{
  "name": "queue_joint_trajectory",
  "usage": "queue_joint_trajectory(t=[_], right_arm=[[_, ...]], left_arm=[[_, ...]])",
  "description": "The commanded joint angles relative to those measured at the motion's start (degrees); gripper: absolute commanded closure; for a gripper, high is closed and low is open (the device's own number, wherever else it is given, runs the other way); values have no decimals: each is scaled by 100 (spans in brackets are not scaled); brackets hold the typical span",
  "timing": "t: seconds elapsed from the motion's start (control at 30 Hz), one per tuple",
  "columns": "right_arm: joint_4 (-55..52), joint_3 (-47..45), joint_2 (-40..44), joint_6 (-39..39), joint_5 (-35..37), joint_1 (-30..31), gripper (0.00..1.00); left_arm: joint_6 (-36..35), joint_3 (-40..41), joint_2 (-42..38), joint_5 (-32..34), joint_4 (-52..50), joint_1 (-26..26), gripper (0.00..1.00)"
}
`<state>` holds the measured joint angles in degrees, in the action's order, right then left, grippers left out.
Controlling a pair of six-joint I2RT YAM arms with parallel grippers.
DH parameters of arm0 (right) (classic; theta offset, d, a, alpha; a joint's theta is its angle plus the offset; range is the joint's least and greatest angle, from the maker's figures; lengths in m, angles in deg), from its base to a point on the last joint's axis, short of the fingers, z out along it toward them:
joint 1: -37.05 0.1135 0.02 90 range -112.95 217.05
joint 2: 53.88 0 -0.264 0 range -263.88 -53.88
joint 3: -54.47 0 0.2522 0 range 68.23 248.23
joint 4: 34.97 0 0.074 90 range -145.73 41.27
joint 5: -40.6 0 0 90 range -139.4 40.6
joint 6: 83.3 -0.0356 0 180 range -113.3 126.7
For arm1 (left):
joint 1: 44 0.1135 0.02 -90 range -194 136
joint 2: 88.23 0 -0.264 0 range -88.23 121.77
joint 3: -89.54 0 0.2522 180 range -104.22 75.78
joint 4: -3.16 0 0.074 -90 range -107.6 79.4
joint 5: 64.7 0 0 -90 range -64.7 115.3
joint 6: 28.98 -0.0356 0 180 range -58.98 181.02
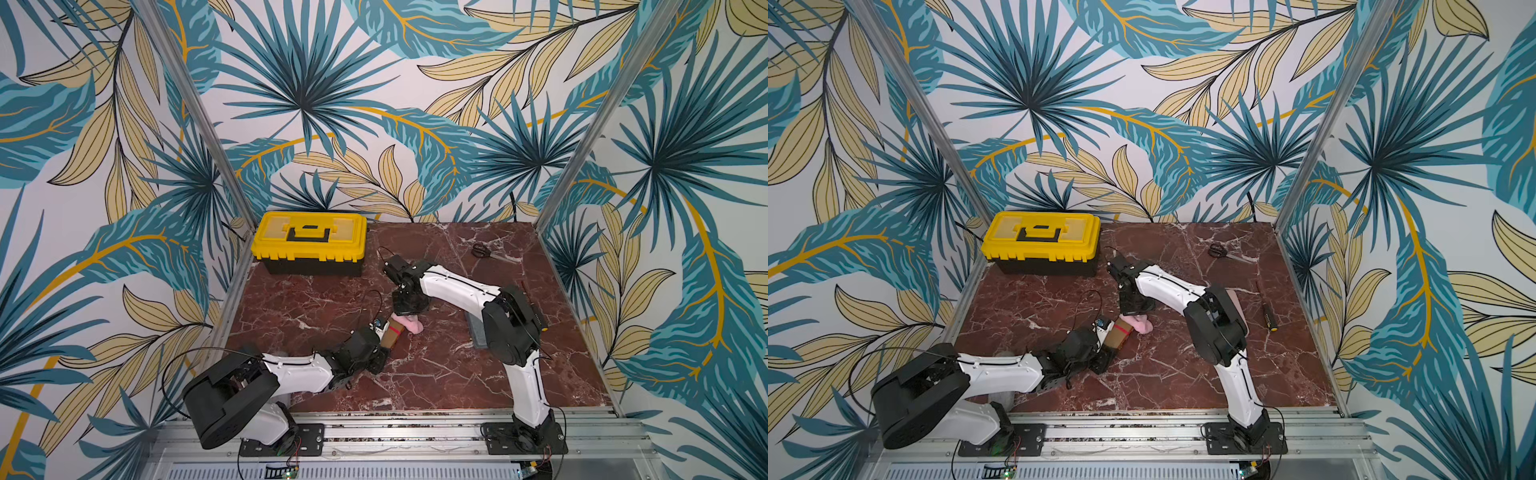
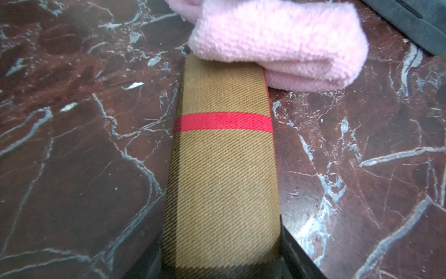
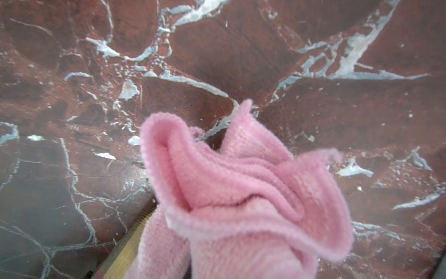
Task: Wipe the eyeglass case
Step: Wipe the dirt from the eyeglass case.
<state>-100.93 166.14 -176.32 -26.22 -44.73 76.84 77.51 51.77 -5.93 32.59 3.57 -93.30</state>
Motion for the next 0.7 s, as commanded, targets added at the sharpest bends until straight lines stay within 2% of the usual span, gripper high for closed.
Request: queue_joint_trajectory(t=[0.0, 0.1, 0.17, 0.2, 0.27, 0.4, 0.5, 0.6, 0.67], right_arm=[[-581, 232, -456, 347, -539, 42, 100], [-1567, 1161, -942, 857, 1234, -37, 100], [-1544, 1191, -695, 1003, 1794, -39, 100], [-1452, 1153, -486, 1054, 1808, -39, 100], [-1373, 1115, -172, 1031, 1404, -34, 100], [-827, 606, 348, 407, -411, -12, 100], [5, 18, 520, -254, -1696, 77, 100], [810, -583, 448, -890, -2543, 78, 100], [951, -714, 301, -952, -2677, 30, 100]], left_arm=[[-85, 133, 50, -35, 304, -36, 50], [-96, 133, 42, -26, 299, -61, 50], [-85, 155, -3, 15, 259, -93, 50], [-76, 183, -47, 29, 269, -104, 51], [-70, 233, -90, 58, 324, -113, 51], [-76, 248, -66, 63, 373, -110, 51], [-84, 239, -41, 58, 398, -121, 51], [-98, 221, -23, 45, 384, -116, 51], [-105, 221, -37, 53, 376, -124, 51]])
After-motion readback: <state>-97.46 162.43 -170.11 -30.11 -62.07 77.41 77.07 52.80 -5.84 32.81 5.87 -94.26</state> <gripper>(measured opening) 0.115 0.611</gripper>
